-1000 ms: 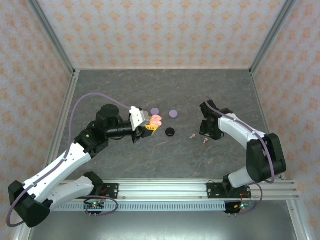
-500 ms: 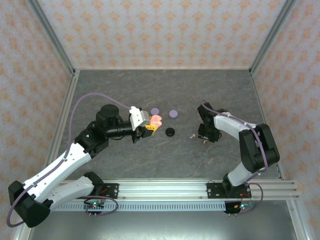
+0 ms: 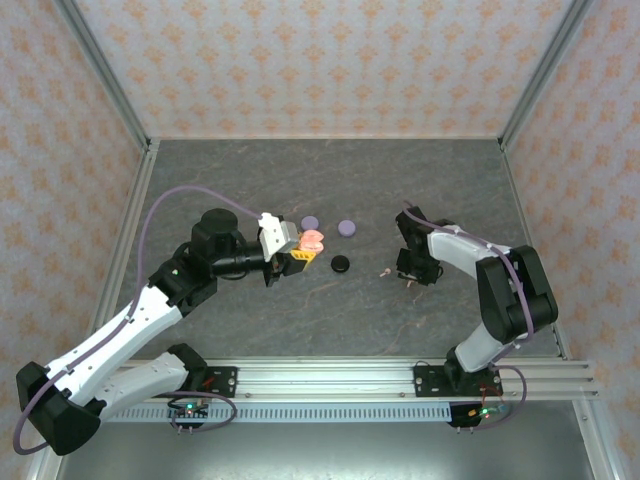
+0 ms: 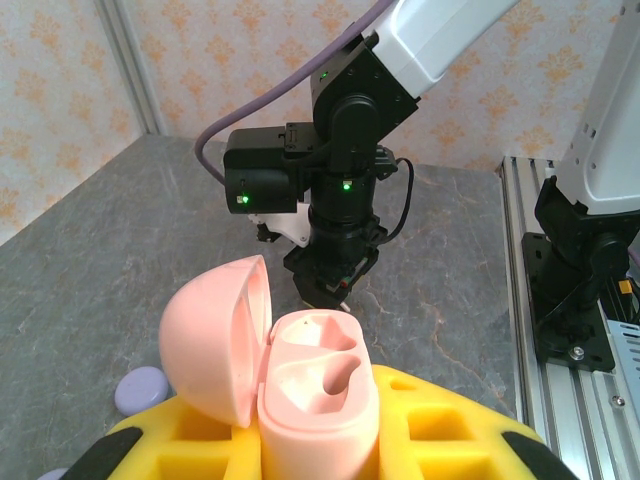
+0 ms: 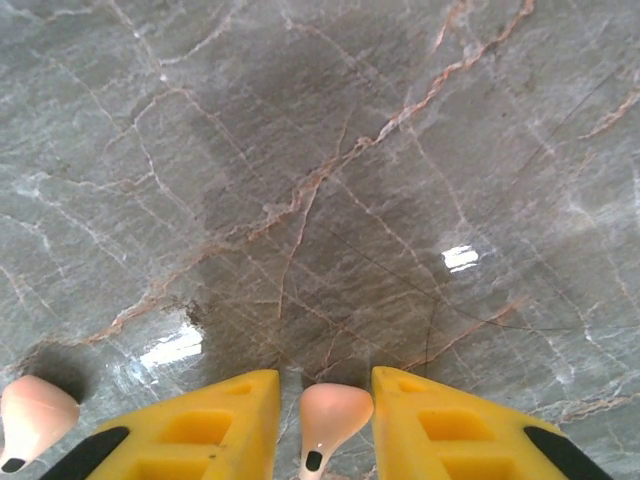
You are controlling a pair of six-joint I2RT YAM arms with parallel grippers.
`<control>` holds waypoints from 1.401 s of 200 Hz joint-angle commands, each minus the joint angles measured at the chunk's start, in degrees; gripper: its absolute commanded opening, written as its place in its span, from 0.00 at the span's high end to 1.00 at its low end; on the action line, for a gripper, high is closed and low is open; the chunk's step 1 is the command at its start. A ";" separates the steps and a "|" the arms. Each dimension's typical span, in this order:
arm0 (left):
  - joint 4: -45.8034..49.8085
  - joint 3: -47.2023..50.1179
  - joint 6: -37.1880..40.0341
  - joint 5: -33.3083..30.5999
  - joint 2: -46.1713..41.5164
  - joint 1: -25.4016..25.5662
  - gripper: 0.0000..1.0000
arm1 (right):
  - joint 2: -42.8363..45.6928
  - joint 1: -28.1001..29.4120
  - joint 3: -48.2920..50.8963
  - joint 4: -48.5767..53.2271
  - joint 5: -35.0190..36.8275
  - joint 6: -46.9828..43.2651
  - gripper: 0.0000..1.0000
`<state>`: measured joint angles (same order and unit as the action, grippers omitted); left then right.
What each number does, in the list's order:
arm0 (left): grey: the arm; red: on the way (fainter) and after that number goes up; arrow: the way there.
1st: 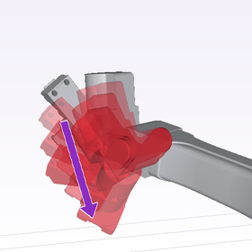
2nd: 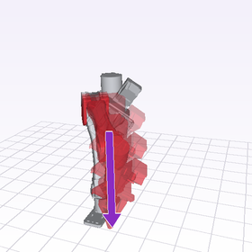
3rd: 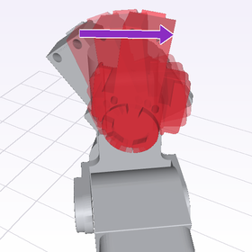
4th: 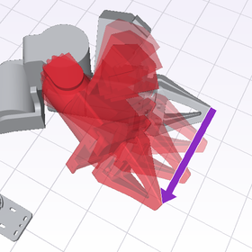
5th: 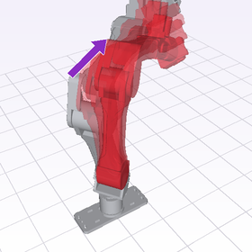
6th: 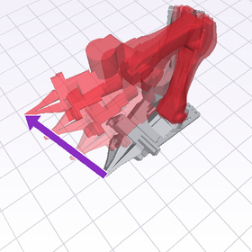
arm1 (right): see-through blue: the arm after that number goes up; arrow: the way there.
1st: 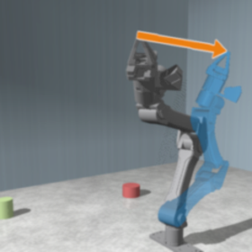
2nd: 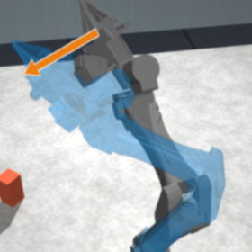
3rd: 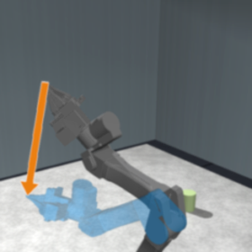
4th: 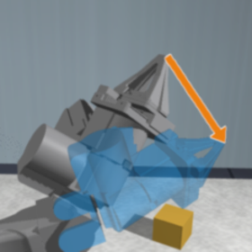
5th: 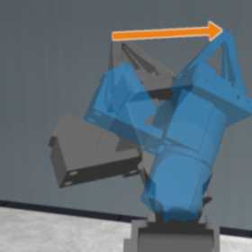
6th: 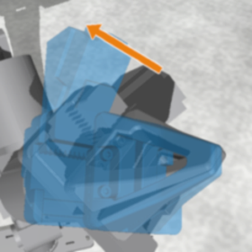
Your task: Insert the wireless bluetooth earbuds into the charging case
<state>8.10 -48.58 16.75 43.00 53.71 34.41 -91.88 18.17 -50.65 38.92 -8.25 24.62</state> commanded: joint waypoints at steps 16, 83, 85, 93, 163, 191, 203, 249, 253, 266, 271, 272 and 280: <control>-0.48 0.15 -0.35 -0.34 -0.83 0.13 1.00 | -0.54 -0.42 0.64 -2.78 0.94 -2.16 0.76; -8.22 3.09 -3.79 -2.47 -0.24 0.13 1.00 | 12.45 -0.42 -0.33 -0.85 -1.62 -4.84 0.81; -8.70 3.28 -4.04 -2.59 -0.20 0.13 1.00 | 13.13 -0.42 -0.43 -0.72 -1.97 -4.91 0.81; -10.95 4.00 -5.04 -3.21 0.21 0.13 1.00 | 15.76 -0.39 -1.11 -0.22 -3.40 -4.86 0.81; -23.17 4.53 -9.79 -6.52 7.45 0.13 1.00 | 30.53 9.24 -14.03 0.13 -7.74 -2.65 0.82; -24.56 3.33 -10.73 -5.90 9.76 0.13 1.00 | 30.39 15.39 -18.85 -3.70 -5.56 -1.63 0.82; -25.01 3.12 -11.19 -6.24 10.35 0.13 1.00 | 29.72 17.91 -20.68 -5.03 -4.21 -1.80 0.82; -24.33 1.81 -12.47 -8.03 11.85 0.13 1.00 | 27.95 24.27 -22.23 -11.59 -1.34 -2.45 0.82; -24.36 1.79 -12.60 -8.02 11.94 0.13 1.00 | 27.75 24.69 -22.26 -11.97 -1.26 -2.55 0.82; -24.53 1.83 -12.81 -7.94 12.04 0.13 1.00 | 27.05 25.99 -22.20 -13.43 -0.59 -3.11 0.82; -24.49 1.84 -12.96 -7.94 12.03 0.13 1.00 | 26.73 26.55 -22.20 -13.85 -0.25 -3.19 0.82; -24.56 1.83 -12.97 -7.94 12.03 0.13 1.00 | 26.69 26.60 -22.25 -13.90 -0.22 -3.18 0.82; -24.47 1.82 -12.96 -7.78 12.03 0.13 1.00 | 26.04 27.14 -22.33 -14.59 0.06 -3.48 0.82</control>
<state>-13.76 -44.64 4.91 36.12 65.80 34.41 -64.55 43.55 -71.48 28.95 -11.07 22.00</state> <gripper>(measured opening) 0.211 0.185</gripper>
